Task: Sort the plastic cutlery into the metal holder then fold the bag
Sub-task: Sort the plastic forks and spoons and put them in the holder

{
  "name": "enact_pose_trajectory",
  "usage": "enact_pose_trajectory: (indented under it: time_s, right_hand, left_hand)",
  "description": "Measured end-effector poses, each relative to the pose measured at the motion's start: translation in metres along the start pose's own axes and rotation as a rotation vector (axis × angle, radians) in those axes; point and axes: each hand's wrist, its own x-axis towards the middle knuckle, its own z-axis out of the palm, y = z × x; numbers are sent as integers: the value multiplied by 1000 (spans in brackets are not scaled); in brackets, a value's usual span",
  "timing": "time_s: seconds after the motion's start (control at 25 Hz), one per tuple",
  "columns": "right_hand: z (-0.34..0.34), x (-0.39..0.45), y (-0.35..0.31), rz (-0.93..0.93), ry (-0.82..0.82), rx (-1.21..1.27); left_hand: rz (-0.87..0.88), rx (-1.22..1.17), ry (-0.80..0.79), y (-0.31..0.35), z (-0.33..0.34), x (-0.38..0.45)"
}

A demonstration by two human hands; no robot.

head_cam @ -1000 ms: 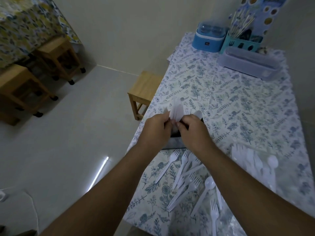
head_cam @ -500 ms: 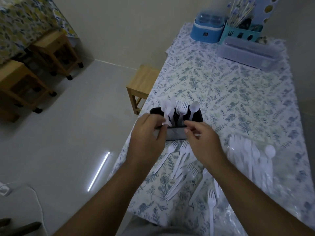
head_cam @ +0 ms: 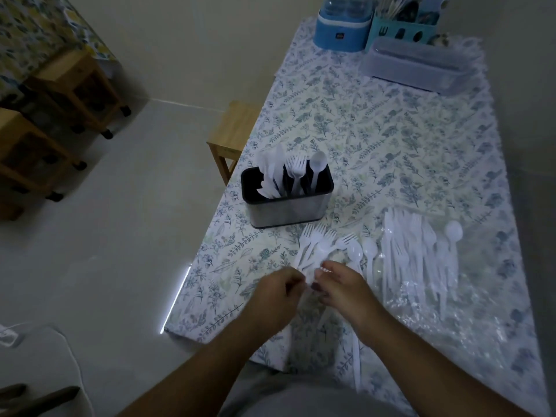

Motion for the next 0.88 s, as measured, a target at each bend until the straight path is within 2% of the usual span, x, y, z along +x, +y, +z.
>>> enact_pose_trajectory:
  time_s: [0.08, 0.16, 0.24, 0.32, 0.48, 0.56, 0.68, 0.88]
  right_hand:
    - [-2, -3, -3, 50, -11, 252]
    - [-10, -5, -2, 73, 21, 416]
    - [-22, -9, 1, 89, 87, 469]
    - [-33, -13, 5, 120, 123, 488]
    - [-42, -20, 14, 215, 93, 488]
    - [-44, -21, 16, 246, 92, 485]
    - [-44, -20, 14, 222, 97, 447]
    - [-32, -17, 3, 138, 98, 415]
  left_hand:
    - [10, -115, -160, 14, 9, -9]
    - [10, -63, -72, 21, 11, 4]
    - [-33, 18, 124, 22, 10, 27]
    - [-98, 63, 235, 20, 8, 50]
    - [-91, 318, 163, 18, 12, 80]
    - [-75, 359, 147, 18, 6, 83]
    - [-119, 135, 186, 21, -3, 64]
    - [-83, -387, 10, 39, 23, 14]
